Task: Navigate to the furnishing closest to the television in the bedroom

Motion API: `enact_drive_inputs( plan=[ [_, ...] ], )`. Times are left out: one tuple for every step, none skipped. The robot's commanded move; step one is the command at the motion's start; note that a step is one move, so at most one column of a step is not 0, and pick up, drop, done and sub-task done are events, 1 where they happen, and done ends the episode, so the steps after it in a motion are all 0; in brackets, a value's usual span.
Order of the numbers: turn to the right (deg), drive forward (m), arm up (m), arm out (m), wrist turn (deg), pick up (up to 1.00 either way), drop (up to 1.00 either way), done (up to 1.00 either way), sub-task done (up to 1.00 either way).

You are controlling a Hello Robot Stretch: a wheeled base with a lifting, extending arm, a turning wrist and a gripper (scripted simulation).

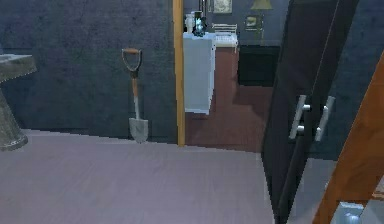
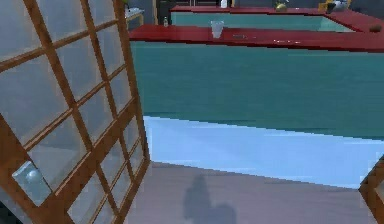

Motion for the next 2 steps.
enact_drive_inputs(
  plan=[
    [-33.0, 0.0, 0.0, 0.0, 0.0, 0.0, 0.0, 0.0, 0.0],
    [0.0, 0.3, 0.0, 0.0, 0.0, 0.0, 0.0, 0.0, 0.0]
  ],
)
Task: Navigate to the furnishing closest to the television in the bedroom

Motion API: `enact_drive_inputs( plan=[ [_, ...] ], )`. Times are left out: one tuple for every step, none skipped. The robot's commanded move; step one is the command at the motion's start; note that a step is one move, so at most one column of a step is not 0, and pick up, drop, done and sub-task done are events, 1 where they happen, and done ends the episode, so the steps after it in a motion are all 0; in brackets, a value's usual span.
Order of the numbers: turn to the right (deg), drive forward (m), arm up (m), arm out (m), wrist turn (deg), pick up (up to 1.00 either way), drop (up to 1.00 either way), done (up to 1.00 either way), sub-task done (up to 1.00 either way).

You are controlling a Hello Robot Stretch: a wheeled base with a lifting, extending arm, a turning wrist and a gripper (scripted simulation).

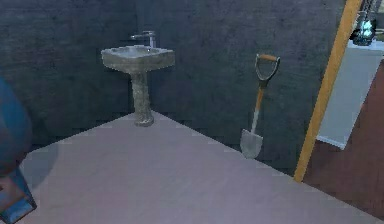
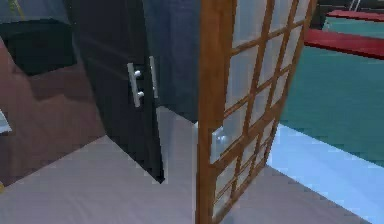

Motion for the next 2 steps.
enact_drive_inputs(
  plan=[
    [39.0, 0.0, 0.0, 0.0, 0.0, 0.0, 0.0, 0.0, 0.0],
    [0.0, 0.15, 0.0, 0.0, 0.0, 0.0, 0.0, 0.0, 0.0]
  ],
)
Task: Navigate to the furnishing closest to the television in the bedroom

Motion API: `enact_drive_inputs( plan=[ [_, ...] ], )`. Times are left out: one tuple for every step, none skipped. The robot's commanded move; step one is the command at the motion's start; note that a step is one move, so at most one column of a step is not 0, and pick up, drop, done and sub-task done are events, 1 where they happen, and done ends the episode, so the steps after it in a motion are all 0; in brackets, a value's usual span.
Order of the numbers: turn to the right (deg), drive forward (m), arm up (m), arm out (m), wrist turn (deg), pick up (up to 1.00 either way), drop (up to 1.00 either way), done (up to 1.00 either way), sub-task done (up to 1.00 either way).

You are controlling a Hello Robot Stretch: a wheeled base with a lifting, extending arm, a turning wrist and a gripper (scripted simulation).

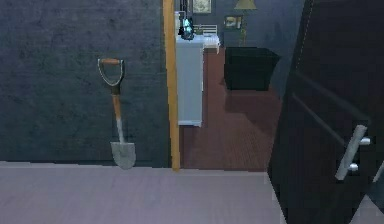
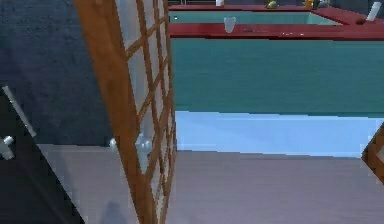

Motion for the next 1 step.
enact_drive_inputs(
  plan=[
    [6.0, 0.0, 0.0, 0.0, 0.0, 0.0, 0.0, 0.0, 0.0]
  ],
)
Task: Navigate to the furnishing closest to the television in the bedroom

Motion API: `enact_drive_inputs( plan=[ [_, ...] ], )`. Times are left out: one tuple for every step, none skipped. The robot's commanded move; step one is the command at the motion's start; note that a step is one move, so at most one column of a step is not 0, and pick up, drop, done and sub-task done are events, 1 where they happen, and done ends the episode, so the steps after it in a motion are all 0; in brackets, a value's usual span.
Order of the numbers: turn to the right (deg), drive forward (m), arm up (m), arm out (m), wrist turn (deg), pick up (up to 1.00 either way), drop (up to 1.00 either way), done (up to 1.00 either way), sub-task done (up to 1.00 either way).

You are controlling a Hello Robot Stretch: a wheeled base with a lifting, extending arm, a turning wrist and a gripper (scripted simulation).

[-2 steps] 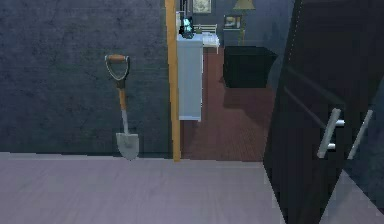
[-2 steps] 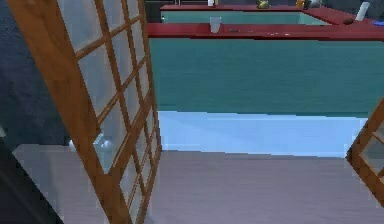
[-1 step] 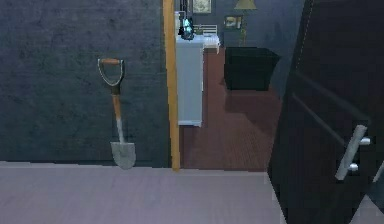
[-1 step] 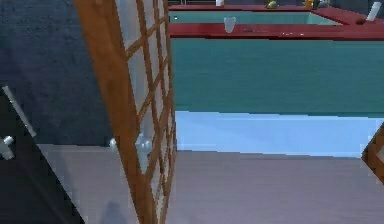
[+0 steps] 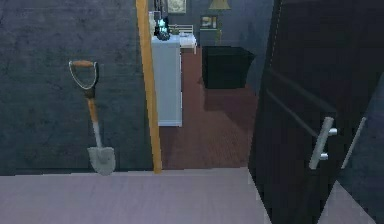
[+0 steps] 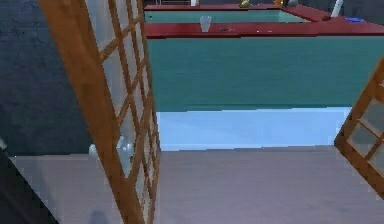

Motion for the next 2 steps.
enact_drive_inputs(
  plan=[
    [0.0, 1.0, 0.0, 0.0, 0.0, 0.0, 0.0, 0.0, 0.0],
    [0.0, 1.0, 0.0, 0.0, 0.0, 0.0, 0.0, 0.0, 0.0]
  ],
)
